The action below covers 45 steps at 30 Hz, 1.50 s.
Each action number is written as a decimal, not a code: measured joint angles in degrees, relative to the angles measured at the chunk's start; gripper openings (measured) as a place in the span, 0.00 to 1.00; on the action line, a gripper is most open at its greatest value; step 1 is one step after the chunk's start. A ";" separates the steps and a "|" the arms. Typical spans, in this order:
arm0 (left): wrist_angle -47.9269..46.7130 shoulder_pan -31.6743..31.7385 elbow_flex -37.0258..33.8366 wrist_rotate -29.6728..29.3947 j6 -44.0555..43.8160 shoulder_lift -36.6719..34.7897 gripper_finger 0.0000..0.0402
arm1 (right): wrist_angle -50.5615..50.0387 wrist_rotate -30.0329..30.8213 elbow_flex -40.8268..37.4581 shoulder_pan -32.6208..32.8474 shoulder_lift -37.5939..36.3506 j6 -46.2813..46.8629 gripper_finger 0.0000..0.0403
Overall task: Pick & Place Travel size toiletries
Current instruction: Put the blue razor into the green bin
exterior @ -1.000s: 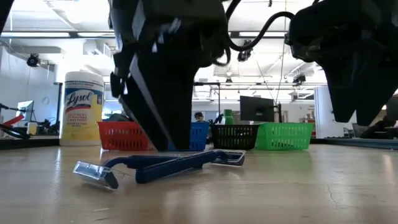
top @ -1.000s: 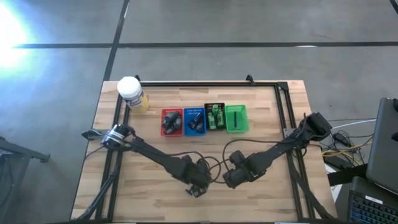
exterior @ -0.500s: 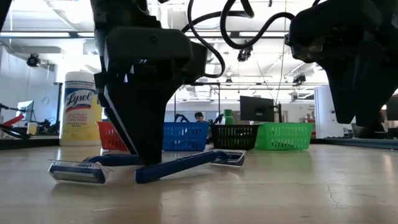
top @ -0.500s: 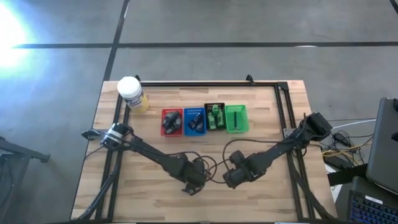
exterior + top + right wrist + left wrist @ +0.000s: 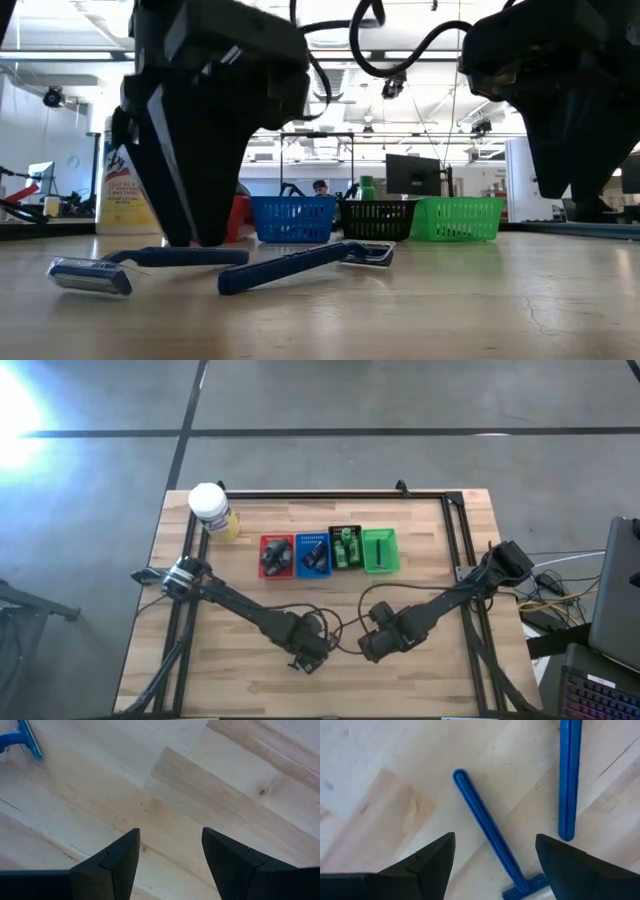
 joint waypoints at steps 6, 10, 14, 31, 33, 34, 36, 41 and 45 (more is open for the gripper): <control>1.04 -0.54 -0.83 3.86 -5.79 -0.02 0.70 | 0.04 1.24 0.00 0.00 0.00 -0.17 0.53; 2.43 -1.66 -1.15 4.39 -7.28 0.00 0.67 | 0.04 1.38 0.00 0.01 0.00 -1.23 0.51; 4.36 -1.87 -1.81 2.95 -8.94 -0.02 0.54 | 0.00 2.19 0.00 0.00 0.00 -1.46 0.49; 7.89 -1.57 -4.98 -2.42 -4.74 -0.19 0.11 | 0.00 8.84 -0.07 2.27 -7.28 1.01 0.41; 8.63 -1.60 -4.55 -3.16 -3.31 -0.35 0.08 | 0.18 8.95 -0.07 2.27 -8.51 0.96 0.40; 9.75 -1.62 -4.14 -3.67 -2.30 -0.46 0.08 | 0.21 8.97 -0.10 2.27 -9.05 0.71 0.39; 11.37 -1.40 -3.89 -4.94 -0.26 -1.52 0.08 | 0.56 9.89 -0.11 2.32 -10.25 0.11 0.38; 17.65 -0.87 -3.64 -8.57 4.44 -6.52 0.08 | 0.78 16.44 -0.41 3.36 -13.24 -0.09 0.34; 20.60 -0.30 -3.69 -15.30 9.37 -11.53 0.08 | 3.24 23.61 -1.33 5.09 -16.60 -1.63 0.30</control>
